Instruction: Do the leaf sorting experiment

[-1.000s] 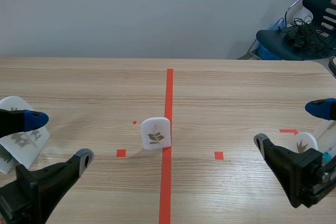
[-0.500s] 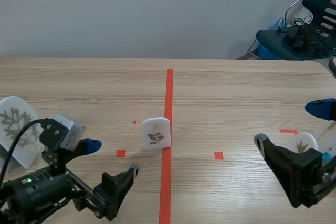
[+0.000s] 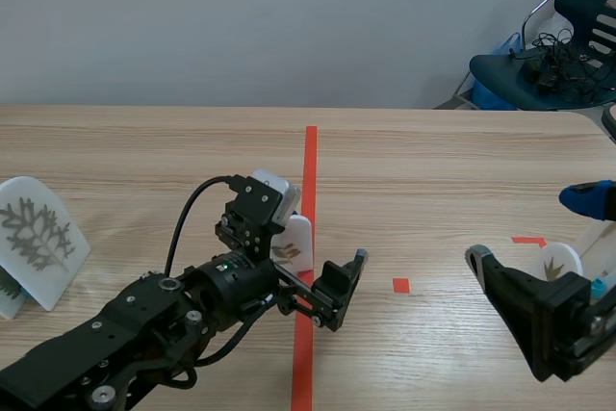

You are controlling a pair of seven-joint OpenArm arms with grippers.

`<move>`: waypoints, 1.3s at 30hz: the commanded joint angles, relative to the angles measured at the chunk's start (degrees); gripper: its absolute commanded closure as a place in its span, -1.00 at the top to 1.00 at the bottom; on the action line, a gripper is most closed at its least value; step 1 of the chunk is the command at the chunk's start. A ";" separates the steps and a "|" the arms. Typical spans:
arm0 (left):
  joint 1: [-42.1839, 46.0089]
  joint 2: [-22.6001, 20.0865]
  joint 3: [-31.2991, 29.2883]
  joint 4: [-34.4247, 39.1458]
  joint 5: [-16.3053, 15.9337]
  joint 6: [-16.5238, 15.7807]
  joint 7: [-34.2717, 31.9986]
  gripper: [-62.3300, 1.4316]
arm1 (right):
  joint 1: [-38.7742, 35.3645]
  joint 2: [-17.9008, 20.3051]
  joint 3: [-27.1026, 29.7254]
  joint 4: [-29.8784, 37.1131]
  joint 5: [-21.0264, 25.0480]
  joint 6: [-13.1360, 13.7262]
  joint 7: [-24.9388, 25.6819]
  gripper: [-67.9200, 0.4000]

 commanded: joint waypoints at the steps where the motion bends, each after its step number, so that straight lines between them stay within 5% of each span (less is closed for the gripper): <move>1: 1.05 -1.51 -0.55 2.10 -0.52 0.57 -1.44 1.00 | 0.20 0.44 0.66 0.96 0.57 0.00 0.87 1.00; 4: 1.31 -2.64 -0.55 2.03 -0.52 3.41 -1.84 0.99 | 0.20 0.09 0.66 0.96 0.59 0.00 0.90 1.00; 12: 1.64 -5.29 -0.55 1.95 -0.55 3.89 -2.05 0.16 | 0.20 -1.36 0.66 0.96 0.59 0.04 0.87 1.00; 15: 1.64 -5.31 -0.55 1.95 -0.55 1.86 -2.25 -0.04 | 0.20 -1.29 0.66 0.96 0.59 0.04 0.87 1.00; 19: 1.64 -5.16 -0.55 2.23 -0.57 -3.98 -4.31 -0.07 | 0.20 -1.29 0.66 0.96 0.59 0.04 0.87 1.00; 21: 1.62 -4.98 -0.55 2.27 -0.79 -3.98 -4.79 -0.10 | 0.20 -1.29 0.66 0.96 0.59 0.04 0.87 1.00; 27: 1.64 -5.03 -0.55 2.27 -0.74 -3.98 -4.33 -0.75 | 0.20 -1.29 0.66 0.96 0.59 0.04 0.85 1.00; 33: 2.32 -5.38 -0.66 3.45 -0.76 -5.27 -4.24 -0.80 | 0.20 -1.29 0.66 0.96 0.59 0.04 0.87 1.00; 39: 11.21 -9.60 -5.35 19.91 -2.58 -9.68 -0.39 -0.80 | 0.22 -1.29 0.66 0.96 0.59 0.02 0.87 1.00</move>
